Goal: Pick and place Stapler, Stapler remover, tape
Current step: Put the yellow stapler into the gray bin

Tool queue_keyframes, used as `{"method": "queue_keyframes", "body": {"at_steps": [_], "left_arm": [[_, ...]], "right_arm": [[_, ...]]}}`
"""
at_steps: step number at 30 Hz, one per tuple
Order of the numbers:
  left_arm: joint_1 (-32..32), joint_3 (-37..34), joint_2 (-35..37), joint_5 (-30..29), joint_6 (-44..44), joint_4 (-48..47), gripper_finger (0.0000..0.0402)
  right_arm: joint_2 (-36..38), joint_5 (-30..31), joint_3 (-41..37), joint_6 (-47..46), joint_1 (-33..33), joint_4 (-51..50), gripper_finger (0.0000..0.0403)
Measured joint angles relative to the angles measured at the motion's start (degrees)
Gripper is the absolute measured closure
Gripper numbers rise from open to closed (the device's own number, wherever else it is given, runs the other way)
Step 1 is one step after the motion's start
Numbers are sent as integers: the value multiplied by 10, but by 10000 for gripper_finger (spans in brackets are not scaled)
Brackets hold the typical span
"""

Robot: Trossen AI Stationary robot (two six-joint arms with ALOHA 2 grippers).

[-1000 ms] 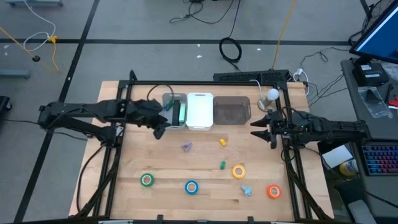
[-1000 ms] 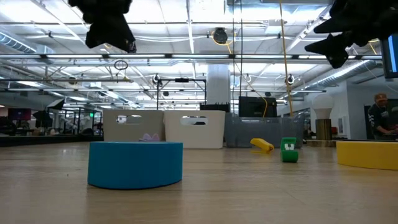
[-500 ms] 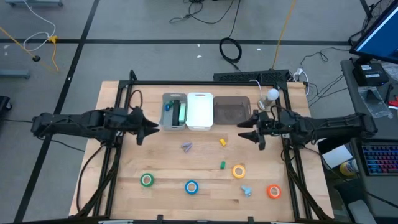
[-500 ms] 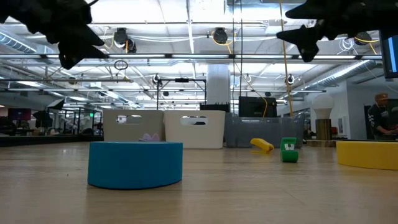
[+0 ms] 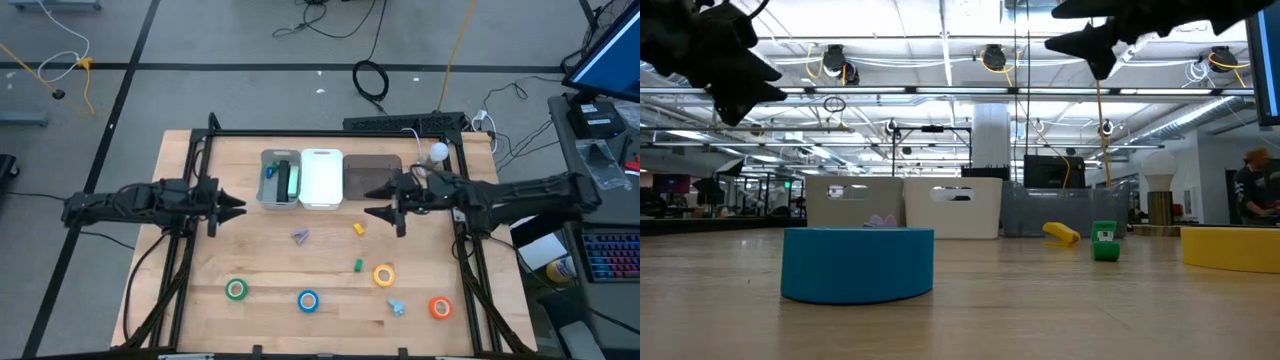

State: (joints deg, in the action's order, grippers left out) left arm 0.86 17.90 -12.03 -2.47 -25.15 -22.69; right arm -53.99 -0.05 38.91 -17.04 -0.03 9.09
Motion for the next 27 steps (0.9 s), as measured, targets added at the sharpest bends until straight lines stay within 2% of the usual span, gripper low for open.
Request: {"method": "queue_keyframes", "body": {"at_steps": [6, 11, 16, 27], "left_arm": [[0, -21, 49, 0, 22, -6, 261], [0, -24, 86, 0, 37, -34, 261], [0, -24, 114, 0, 39, -64, 261], [0, -24, 117, -6, 40, -77, 261]], "right_arm": [[-62, 6, 39, -20, 17, -15, 188], [-115, 48, 64, -60, 37, -69, 188], [-157, 47, 79, -99, 43, -96, 188], [-235, 47, 136, -167, 43, -239, 188]]}}
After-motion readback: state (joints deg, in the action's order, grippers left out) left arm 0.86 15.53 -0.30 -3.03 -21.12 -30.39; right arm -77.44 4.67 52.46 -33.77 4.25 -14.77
